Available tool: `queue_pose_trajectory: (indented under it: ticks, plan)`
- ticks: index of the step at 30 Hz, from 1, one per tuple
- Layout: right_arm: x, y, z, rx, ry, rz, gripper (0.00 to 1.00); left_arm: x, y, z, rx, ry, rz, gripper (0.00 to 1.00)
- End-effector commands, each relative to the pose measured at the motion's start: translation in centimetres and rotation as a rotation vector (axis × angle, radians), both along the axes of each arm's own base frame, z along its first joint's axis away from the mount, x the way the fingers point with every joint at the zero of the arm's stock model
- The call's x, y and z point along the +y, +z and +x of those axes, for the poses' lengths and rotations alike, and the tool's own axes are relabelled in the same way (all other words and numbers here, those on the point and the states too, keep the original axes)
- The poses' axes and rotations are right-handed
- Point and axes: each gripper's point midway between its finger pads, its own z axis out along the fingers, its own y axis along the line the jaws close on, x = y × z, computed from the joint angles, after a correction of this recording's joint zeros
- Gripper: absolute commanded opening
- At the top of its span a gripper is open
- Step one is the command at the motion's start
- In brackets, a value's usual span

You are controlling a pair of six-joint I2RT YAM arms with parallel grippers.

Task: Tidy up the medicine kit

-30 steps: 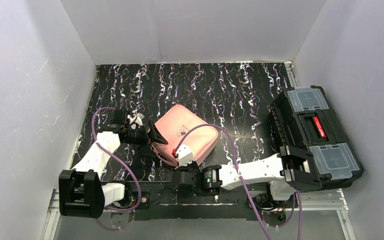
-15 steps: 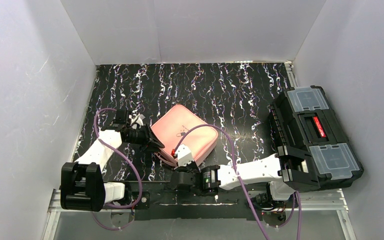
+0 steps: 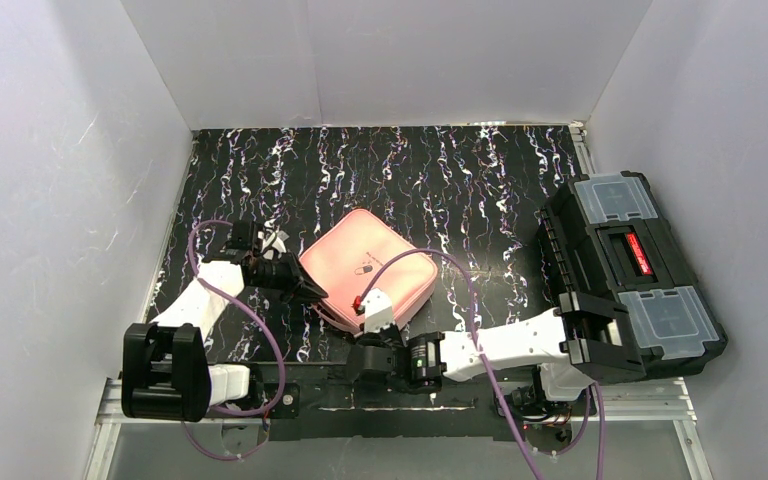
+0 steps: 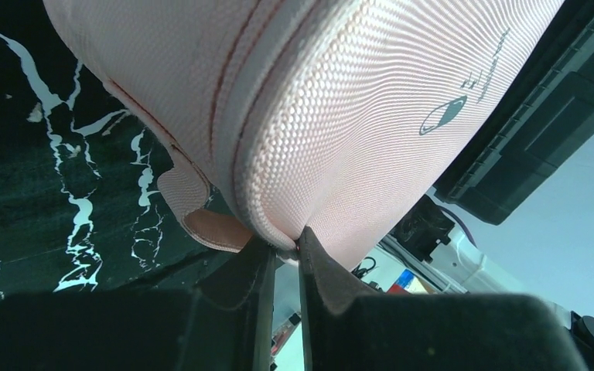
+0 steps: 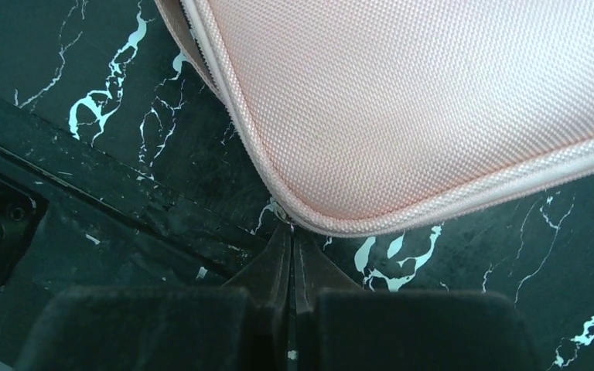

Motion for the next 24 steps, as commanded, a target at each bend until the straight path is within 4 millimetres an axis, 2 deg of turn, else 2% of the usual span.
queue_pose_trajectory:
  ticks: [1, 5, 13, 16, 24]
  plan:
    - [-4.4, 0.0, 0.3, -0.022, -0.101, -0.045, 0.01, 0.6, -0.4, 0.1, -0.045, -0.002, 0.052, 0.0]
    - [-7.5, -0.3, 0.7, -0.025, -0.171, -0.062, 0.01, 0.6, -0.2, 0.2, -0.055, 0.0, 0.05, 0.0]
    - [-10.4, 0.2, 2.4, -0.054, -0.249, -0.078, 0.01, 0.5, 0.1, -0.2, -0.065, -0.024, 0.039, 0.0]
    - [-11.4, 0.5, 3.7, -0.057, -0.278, -0.082, 0.01, 0.5, 0.1, -0.4, -0.066, -0.03, 0.035, 0.0]
    - [-15.2, 2.0, 8.9, -0.088, -0.361, -0.052, 0.01, 0.2, 0.7, -0.5, -0.081, -0.041, 0.015, 0.0]
